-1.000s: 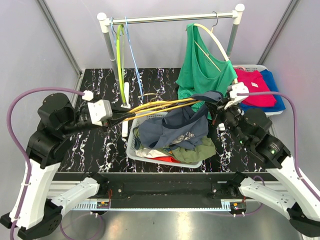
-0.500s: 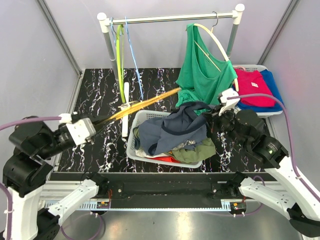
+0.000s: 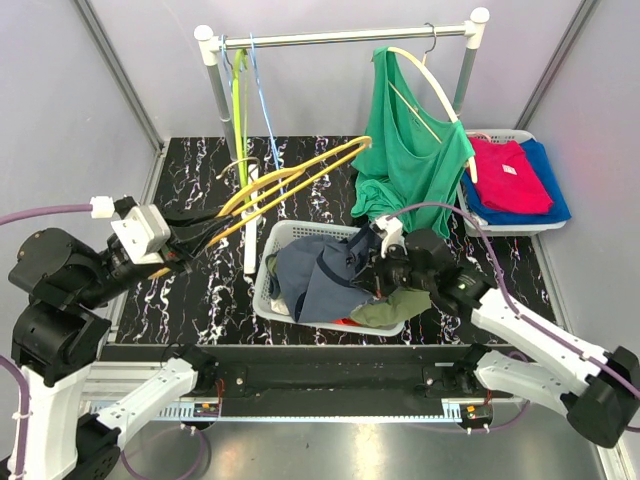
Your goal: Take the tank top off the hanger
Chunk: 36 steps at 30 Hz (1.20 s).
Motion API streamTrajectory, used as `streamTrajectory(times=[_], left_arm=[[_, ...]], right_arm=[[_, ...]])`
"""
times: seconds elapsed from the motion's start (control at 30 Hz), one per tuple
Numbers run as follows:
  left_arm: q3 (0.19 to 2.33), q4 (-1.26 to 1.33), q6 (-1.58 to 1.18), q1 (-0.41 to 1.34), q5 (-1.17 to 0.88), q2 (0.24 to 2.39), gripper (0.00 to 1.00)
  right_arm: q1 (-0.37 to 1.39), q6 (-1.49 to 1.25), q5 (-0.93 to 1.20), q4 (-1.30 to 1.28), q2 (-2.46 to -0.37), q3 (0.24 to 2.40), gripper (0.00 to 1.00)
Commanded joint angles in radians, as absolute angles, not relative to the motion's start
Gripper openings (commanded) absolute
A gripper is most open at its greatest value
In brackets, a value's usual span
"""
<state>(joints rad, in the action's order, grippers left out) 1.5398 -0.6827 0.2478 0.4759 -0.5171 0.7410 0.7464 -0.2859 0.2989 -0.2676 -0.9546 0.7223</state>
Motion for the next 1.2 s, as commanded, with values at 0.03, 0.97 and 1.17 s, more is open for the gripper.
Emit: streamTrajectory(times=[0.03, 0.97, 1.17], left_arm=[[1.523, -0.555, 0.189, 0.476, -0.583, 0.765, 0.0], [1.494, -0.537, 0.176, 0.476, -0.549, 0.769, 0.01], [1.476, -0.561, 0.201, 0.477, -0.52, 0.764, 0.02]], right_arm=[[0.762, -0.4, 0.454, -0.008, -1.077, 0.712, 0.0], [0.764, -0.333, 0.282, -0.377, -0.858, 0.917, 1.0], [0.764, -0.261, 0.431, -0.541, -0.801, 1.104, 1.0]])
